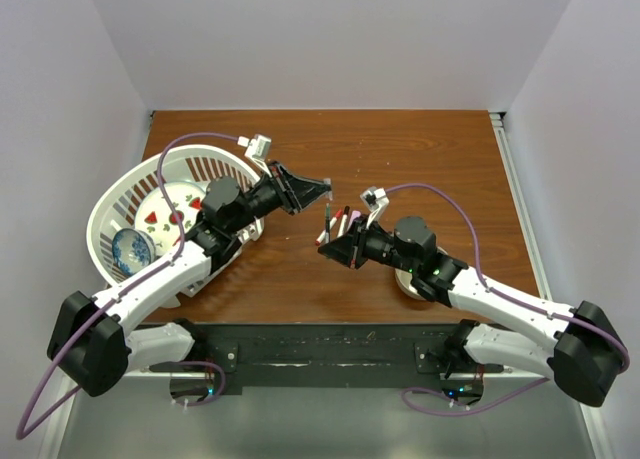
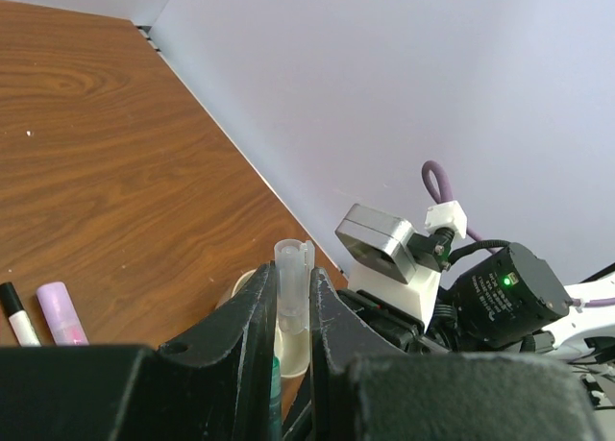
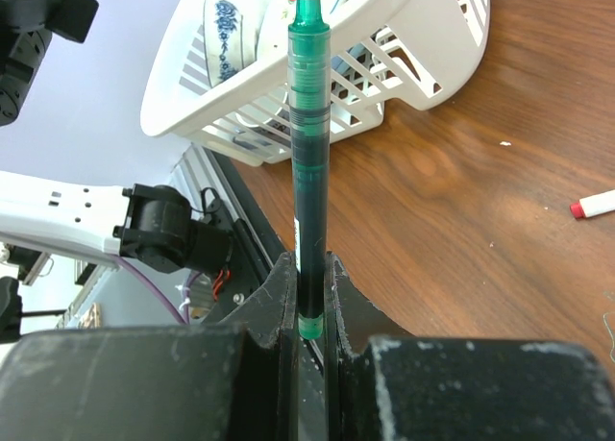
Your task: Insert the pens into the pen caps
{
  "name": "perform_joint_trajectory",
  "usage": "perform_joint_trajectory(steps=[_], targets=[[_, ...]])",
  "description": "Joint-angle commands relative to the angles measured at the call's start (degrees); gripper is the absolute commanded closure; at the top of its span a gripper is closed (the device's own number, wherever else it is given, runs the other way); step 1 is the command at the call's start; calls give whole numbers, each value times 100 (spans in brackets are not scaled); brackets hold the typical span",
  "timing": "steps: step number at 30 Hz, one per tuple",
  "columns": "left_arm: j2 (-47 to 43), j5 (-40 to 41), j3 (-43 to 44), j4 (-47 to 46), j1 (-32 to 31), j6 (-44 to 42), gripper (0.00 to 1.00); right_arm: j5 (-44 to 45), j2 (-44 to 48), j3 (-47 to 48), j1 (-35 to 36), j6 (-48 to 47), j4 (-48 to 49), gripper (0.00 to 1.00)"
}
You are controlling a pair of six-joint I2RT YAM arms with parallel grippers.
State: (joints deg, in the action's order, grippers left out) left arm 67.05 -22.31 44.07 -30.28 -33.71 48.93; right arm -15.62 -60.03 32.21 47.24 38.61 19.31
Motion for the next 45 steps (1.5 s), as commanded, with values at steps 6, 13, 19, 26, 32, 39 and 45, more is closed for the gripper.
perform_joint_trajectory(steps=[6,13,19,26,32,39,45], targets=[[-157,130,-31,-13,-91,-182,100,191,70,277,39,-73,170,100],[-192,209,-39,84,-118,-270,100,243,167,269,39,-64,117,100],[-174,235,-39,102,-118,-296,100,235,176,269,39,-55,108,100],[-139,235,40,75,-118,-296,100,191,167,242,48,-20,125,100],[-95,244,154,101,-118,-322,100,173,150,251,66,6,126,100],[-69,227,145,102,-127,-340,100,182,141,286,83,15,117,100],[-86,244,128,172,-127,-393,100,234,185,278,92,15,90,100]])
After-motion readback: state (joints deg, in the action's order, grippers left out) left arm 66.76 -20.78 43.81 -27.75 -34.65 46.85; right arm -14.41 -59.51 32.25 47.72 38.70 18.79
